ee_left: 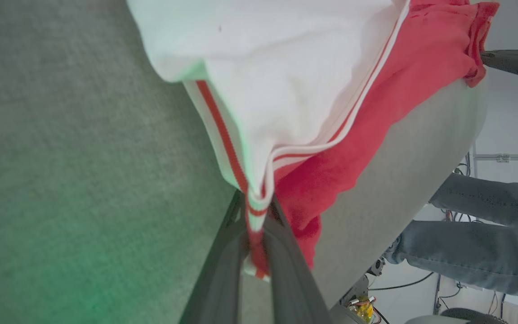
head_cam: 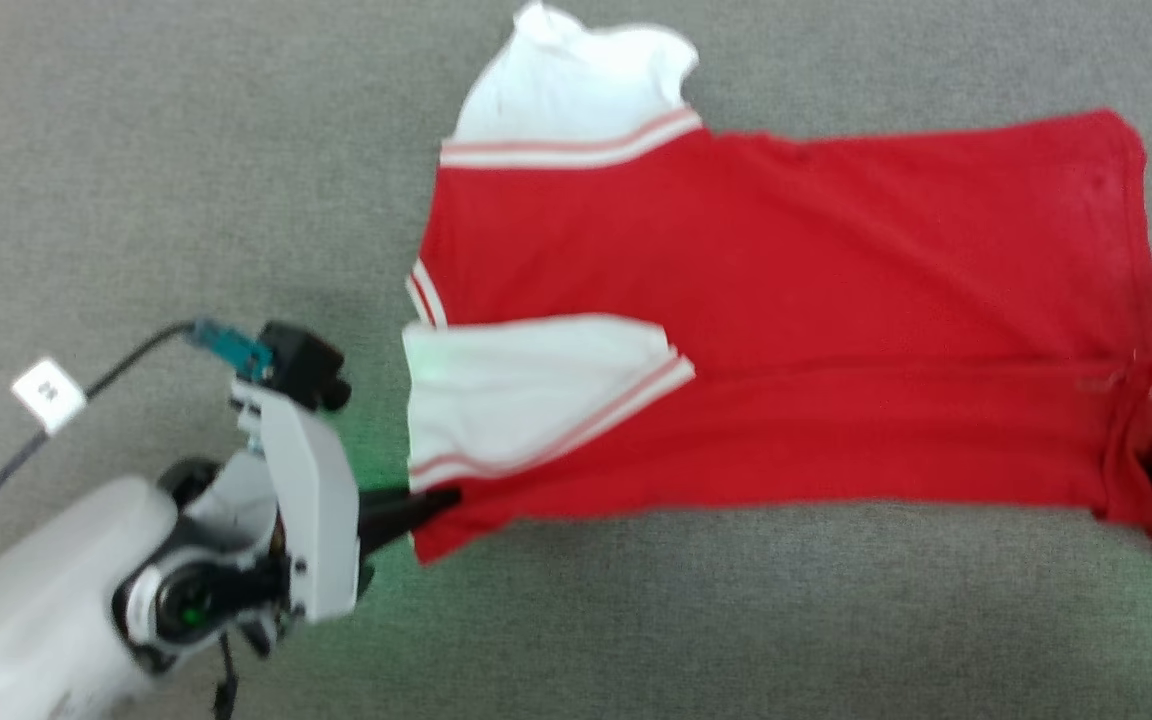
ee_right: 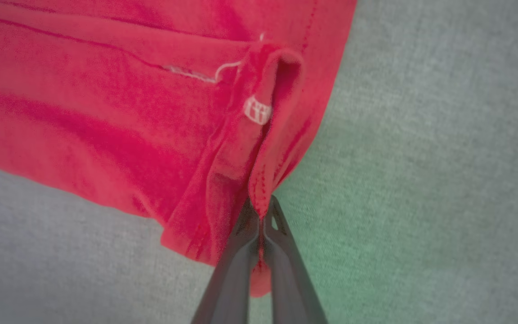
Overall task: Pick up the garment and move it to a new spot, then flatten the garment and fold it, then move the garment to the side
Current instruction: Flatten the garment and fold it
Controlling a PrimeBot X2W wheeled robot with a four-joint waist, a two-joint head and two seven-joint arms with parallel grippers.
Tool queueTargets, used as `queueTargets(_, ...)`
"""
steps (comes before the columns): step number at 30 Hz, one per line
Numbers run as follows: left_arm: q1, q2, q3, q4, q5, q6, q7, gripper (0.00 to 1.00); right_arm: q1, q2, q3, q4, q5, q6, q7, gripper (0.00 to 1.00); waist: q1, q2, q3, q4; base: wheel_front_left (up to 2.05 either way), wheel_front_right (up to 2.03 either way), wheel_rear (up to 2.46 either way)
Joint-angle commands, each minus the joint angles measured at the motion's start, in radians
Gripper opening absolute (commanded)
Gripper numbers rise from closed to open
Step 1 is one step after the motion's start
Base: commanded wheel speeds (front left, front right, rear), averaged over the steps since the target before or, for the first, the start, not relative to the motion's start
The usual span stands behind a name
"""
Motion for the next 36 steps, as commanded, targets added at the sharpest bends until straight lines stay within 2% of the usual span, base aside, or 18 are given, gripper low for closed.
queueTargets(1,0.028,0.021,-0.003,-0.032,-0.006,0.009,-0.003,0.00,0.038,-0.015,-0.007,-0.010,0.010,-0.001,0.008,0.00,0.0000,0.0000,-0.017,0.008,0.00,0.00,0.00)
queueTargets(6,0.107,0.088,-0.008,-0.171,-0.015,0.051,-0.028,0.00,0.145,-0.047,-0.048,-0.076,0.041,-0.001,0.023,0.00,0.0000,0.0000,-0.028,0.014,0.00,0.00,0.00)
queueTargets(11,0.156,0.115,-0.005,-0.243,-0.004,0.085,-0.073,0.00,0.197,-0.040,-0.080,-0.141,0.047,-0.001,0.007,0.00,0.0000,0.0000,-0.035,0.012,0.00,0.00,0.00)
queueTargets(12,0.163,0.115,-0.002,-0.248,-0.006,0.088,-0.084,0.00,0.199,-0.031,-0.091,-0.148,0.040,-0.001,-0.006,0.37,0.0000,0.0000,-0.038,0.011,0.00,0.00,0.00)
queueTargets(13,0.169,0.115,0.004,-0.252,-0.005,0.092,-0.100,0.33,0.200,-0.023,-0.101,-0.155,0.036,-0.001,-0.021,0.76,0.0000,0.0000,-0.041,0.012,0.00,0.00,0.00)
queueTargets(14,0.172,0.114,0.014,-0.254,0.001,0.099,-0.125,0.87,0.195,-0.016,-0.113,-0.164,0.030,-0.001,-0.041,1.00,0.0000,0.0000,-0.044,0.013,0.00,0.00,0.00)
queueTargets(15,0.179,0.112,0.024,-0.254,0.004,0.106,-0.150,1.00,0.186,-0.004,-0.129,-0.171,0.020,-0.001,-0.067,1.00,0.0000,0.0000,-0.048,0.015,0.00,0.00,0.00)
queueTargets(19,0.213,0.107,0.079,-0.261,0.013,0.136,-0.283,1.00,0.151,0.047,-0.174,-0.200,-0.030,-0.001,-0.189,1.00,0.0000,0.0000,-0.063,0.020,0.00,0.00,0.00)
queueTargets(25,0.258,0.081,0.154,-0.230,0.051,0.165,-0.492,1.00,0.080,0.138,-0.151,-0.177,-0.130,-0.001,-0.435,1.00,0.0000,0.0000,-0.075,0.028,0.00,0.00,0.00)
queueTargets(28,0.230,0.062,0.185,-0.184,0.101,0.175,-0.579,1.00,0.035,0.185,-0.139,-0.144,-0.178,-0.001,-0.582,1.00,0.0000,0.0000,-0.070,0.022,0.00,0.00,0.00)
queueTargets(32,0.142,0.036,0.220,-0.089,0.160,0.174,-0.637,1.00,-0.020,0.251,-0.119,-0.106,-0.238,-0.001,-0.761,1.00,0.0000,0.0000,-0.047,-0.010,0.00,0.00,0.00)
queueTargets(36,-0.016,0.012,0.230,0.033,0.232,0.155,-0.624,1.00,-0.063,0.313,-0.102,-0.080,-0.274,-0.001,-0.866,1.00,0.0000,0.0000,-0.005,-0.065,0.00,0.00,0.00)
